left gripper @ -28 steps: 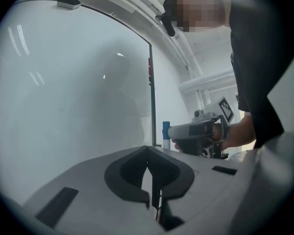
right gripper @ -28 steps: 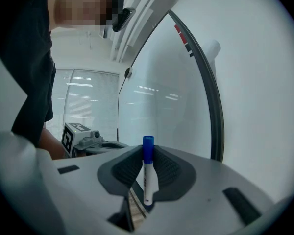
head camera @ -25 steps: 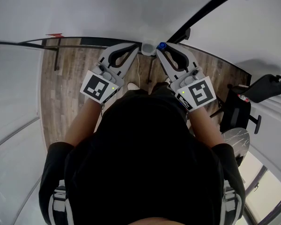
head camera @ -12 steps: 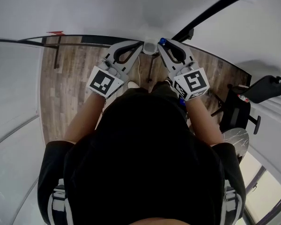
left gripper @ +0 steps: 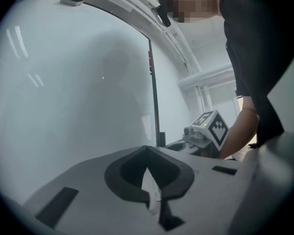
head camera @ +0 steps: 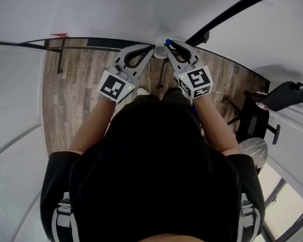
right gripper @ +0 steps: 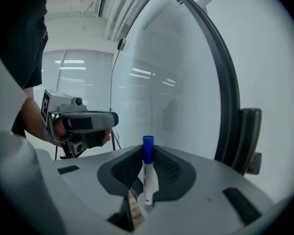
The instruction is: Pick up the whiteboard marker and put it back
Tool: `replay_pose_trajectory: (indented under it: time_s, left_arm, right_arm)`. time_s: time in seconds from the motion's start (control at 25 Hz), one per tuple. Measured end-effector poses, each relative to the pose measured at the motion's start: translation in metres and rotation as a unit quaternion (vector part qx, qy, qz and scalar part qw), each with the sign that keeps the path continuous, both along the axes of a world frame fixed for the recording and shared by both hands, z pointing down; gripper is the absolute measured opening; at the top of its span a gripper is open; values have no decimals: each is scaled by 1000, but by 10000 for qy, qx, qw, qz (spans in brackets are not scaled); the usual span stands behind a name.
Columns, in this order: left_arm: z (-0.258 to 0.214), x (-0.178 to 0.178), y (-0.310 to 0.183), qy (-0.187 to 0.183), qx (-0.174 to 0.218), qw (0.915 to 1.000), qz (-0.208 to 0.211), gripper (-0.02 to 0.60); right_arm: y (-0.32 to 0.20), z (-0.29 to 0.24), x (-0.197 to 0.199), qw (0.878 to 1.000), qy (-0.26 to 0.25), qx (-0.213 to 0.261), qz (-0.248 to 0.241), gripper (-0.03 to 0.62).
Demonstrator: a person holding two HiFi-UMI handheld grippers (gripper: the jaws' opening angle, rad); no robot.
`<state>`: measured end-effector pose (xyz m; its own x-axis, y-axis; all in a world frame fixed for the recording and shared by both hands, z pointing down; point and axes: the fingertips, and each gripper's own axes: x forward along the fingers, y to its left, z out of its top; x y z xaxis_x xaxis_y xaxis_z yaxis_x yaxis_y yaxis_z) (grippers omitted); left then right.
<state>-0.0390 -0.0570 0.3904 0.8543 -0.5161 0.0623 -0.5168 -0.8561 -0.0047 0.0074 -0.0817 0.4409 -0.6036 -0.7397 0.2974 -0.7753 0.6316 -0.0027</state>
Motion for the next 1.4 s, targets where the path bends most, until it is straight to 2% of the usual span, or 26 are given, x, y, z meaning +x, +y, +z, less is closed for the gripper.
replay_pose_trajectory:
  time_s: [0.56,1.0,1.12,1.24,1.4]
  left_arm:
    - [14,-5,-8,32,-95,9999,-60,3]
    - [19,-7,-11,-87,-183,9998,-80,3]
    - [16,-8,-13,5,-133,9999,-94,3]
    - [18,-8,-15,-93,-184,9997,-107,3]
    - [16,-8,-18,25,-156,9998,-112,3]
  right_arm:
    - [-19,62,-11,9980,507,-378,-75,63]
    - [-26,96,-11,9951,691,-696,-107,64]
    - [-27,104,-11,9942,722,-794,-113,64]
    - [-29,112,-12,9927,767,-924,-134,64]
    - [-30,120,-12,9905,878,-1042,-161,64]
